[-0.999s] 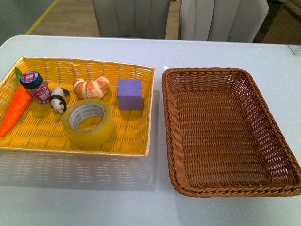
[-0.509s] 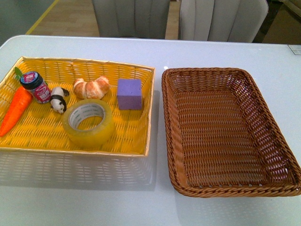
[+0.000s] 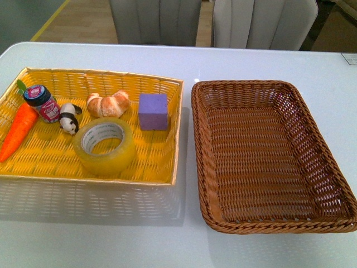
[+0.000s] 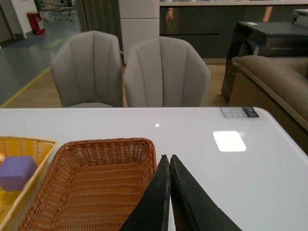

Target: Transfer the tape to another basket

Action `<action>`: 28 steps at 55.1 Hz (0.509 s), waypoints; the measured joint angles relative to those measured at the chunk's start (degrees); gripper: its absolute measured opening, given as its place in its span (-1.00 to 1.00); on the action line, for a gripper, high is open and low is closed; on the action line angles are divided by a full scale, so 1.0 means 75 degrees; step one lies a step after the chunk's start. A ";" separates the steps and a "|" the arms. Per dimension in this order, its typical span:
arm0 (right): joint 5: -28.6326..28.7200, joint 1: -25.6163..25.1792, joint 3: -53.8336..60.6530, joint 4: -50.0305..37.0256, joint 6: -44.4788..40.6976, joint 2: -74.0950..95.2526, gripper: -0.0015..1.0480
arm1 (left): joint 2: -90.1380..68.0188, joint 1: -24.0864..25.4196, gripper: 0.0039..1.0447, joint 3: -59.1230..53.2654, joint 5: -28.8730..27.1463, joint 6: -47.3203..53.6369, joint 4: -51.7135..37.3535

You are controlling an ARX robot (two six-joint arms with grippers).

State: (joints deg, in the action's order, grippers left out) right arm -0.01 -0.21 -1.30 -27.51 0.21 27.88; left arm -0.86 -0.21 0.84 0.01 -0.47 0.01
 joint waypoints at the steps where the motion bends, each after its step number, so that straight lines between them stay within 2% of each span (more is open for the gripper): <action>1: 0.0000 0.0000 0.0000 0.0082 0.0003 -0.0087 -0.96 | 0.0000 0.0000 0.83 0.0000 0.0000 0.0000 0.0000; 28: 0.0000 0.0000 0.0000 0.1670 0.0003 -0.1722 -0.96 | 0.0000 0.0000 0.83 0.0000 0.0000 0.0000 0.0000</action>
State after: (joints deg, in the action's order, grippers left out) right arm -0.01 -0.21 -1.30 -14.98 0.23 14.96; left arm -0.86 -0.21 0.84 0.01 -0.47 0.01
